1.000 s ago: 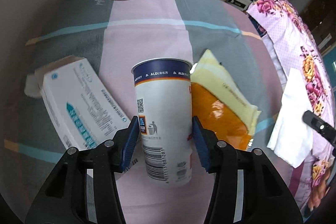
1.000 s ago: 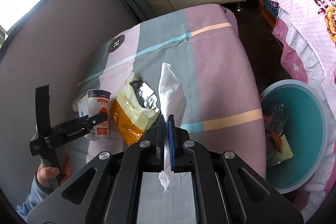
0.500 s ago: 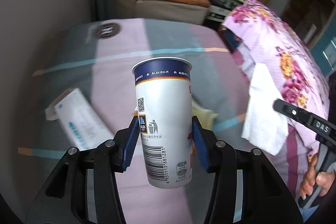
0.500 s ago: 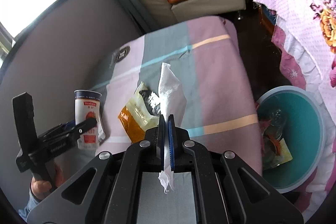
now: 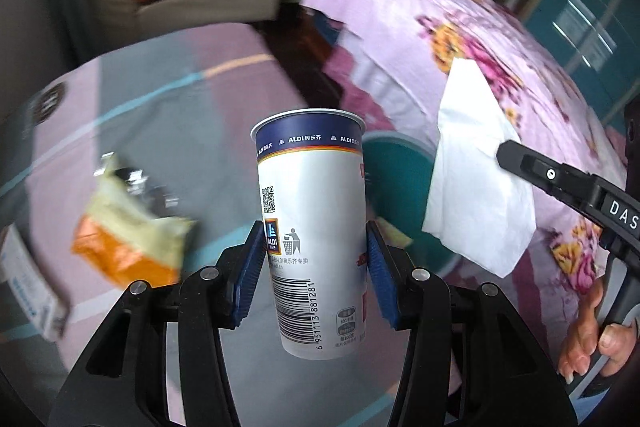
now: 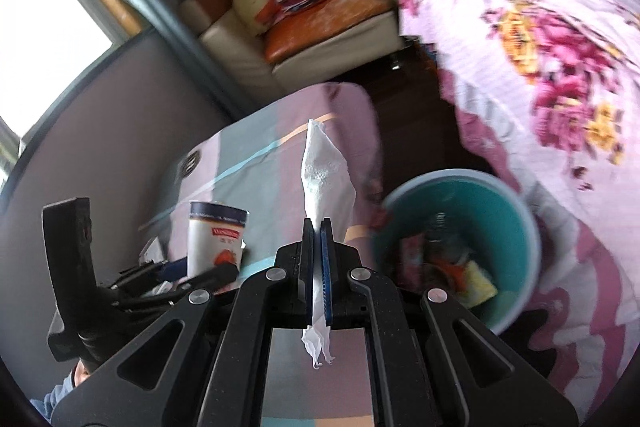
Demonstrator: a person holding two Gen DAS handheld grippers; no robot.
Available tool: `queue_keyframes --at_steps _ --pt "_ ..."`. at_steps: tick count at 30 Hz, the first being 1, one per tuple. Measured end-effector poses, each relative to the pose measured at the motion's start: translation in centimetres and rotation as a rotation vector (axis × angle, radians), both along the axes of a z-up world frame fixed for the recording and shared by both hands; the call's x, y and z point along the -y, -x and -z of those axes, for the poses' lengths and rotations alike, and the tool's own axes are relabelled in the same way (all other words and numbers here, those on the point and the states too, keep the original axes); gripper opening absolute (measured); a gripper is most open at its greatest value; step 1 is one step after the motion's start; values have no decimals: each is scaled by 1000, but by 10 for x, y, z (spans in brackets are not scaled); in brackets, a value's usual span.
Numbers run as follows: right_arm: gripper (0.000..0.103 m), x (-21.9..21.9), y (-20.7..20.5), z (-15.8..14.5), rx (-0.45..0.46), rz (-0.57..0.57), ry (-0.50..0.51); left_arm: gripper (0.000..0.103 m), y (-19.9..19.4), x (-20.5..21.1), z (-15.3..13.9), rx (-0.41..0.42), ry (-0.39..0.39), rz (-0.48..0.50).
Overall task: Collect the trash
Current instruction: 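Carry the cup and tissue over the teal bin and release both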
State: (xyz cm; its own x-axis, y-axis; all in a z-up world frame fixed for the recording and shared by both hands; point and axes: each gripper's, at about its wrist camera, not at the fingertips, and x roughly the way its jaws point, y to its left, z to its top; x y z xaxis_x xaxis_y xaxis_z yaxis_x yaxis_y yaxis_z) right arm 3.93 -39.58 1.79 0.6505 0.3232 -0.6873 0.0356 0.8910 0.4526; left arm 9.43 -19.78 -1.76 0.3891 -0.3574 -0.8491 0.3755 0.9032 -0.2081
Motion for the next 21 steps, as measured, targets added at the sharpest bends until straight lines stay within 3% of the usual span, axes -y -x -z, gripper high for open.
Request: queue_keyframes --at_steps 10,21 --pt "4 74 24 12 -18 124 -17 51 -2 82 17 -38 -24 118" --pt "4 108 22 30 -37 171 -40 51 -11 118 34 -75 -42 164"
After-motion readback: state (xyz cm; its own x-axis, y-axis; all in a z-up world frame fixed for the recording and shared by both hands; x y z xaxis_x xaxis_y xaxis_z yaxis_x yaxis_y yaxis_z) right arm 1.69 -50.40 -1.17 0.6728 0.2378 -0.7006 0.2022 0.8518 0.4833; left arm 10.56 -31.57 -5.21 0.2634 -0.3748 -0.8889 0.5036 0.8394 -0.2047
